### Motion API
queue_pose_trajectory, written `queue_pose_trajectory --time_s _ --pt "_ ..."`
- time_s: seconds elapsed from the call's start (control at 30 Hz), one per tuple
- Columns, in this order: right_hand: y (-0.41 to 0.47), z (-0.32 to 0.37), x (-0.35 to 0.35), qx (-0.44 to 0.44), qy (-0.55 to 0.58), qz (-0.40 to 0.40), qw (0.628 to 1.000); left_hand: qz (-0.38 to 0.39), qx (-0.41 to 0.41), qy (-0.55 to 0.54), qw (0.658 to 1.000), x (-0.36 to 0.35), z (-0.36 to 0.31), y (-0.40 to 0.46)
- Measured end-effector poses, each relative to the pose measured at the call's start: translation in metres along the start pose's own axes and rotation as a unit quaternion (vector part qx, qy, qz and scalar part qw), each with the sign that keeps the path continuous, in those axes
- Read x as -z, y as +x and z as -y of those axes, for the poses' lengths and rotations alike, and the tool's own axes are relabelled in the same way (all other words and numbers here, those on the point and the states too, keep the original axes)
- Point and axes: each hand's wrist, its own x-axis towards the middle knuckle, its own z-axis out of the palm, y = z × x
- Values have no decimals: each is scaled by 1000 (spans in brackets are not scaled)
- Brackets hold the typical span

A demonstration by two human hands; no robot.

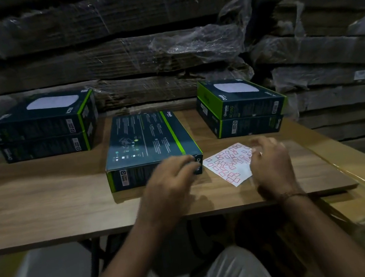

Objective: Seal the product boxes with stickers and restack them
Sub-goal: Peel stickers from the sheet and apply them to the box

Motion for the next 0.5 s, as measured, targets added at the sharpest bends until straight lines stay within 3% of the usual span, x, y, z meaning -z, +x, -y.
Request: queue_pose_trajectory --time_s 0.07,0.17,0.37,0.5 --pt "3 -11 -7 32 -60 48 997 69 -39 -50 996 -23 -18 8" --pt "3 -22 -15 14 -95 84 992 139 7 -114 984 -49 -39 26" --pt "0 -21 -20 -5 -122 25 992 253 105 -109 955 -86 -53 51" --pt "-2 -23 -18 -12 -118 9 993 270 172 -119 940 -89 -50 54"
